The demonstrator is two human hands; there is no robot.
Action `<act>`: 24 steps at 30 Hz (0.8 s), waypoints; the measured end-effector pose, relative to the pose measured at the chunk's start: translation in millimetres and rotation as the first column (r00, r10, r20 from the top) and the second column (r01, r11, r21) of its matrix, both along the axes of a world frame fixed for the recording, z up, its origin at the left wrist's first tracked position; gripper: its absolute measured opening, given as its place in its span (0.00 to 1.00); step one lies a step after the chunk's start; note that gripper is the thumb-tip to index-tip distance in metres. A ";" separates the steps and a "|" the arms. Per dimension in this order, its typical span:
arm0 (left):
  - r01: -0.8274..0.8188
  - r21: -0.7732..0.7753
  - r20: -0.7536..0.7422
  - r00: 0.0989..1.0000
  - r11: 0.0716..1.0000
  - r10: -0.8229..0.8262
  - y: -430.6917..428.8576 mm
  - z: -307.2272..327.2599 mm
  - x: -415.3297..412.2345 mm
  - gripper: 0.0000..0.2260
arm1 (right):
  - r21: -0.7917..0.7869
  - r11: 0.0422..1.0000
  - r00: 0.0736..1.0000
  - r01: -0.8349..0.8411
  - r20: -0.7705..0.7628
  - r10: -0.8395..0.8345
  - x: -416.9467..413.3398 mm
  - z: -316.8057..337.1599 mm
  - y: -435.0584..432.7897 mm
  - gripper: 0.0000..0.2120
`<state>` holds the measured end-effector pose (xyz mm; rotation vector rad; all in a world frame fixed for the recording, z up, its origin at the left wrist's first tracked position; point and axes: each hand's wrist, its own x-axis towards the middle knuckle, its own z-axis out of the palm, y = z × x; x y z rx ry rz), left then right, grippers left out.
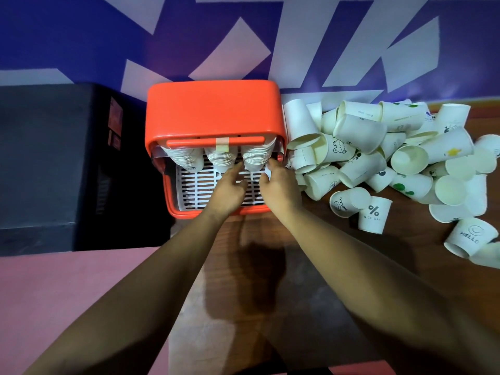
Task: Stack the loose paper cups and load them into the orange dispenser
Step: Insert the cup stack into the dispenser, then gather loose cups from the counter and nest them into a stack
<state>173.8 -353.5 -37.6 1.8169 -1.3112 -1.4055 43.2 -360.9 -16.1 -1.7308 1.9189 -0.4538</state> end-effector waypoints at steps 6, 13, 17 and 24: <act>0.062 -0.177 0.114 0.993 0.982 -0.042 30.0 8.2 6.1 0.11 | -0.137 0.990 0.998 -0.039 0.034 0.045 -69.8 20.3 43.2 0.15; 0.268 -0.335 0.117 0.963 0.903 -0.242 57.6 26.7 -60.3 0.05 | -0.183 0.966 0.976 0.185 -0.083 -0.202 -186.7 15.5 83.0 0.14; 0.325 -0.283 0.206 0.939 0.902 -0.274 64.1 28.3 -120.1 0.08 | -0.104 0.944 0.939 0.314 -0.112 -0.325 -233.5 9.2 89.8 0.16; 0.316 -0.222 0.376 0.900 0.922 -0.218 54.3 24.8 -219.9 0.26 | 0.265 0.892 0.928 0.368 -0.042 -0.370 -273.4 -28.3 69.3 0.29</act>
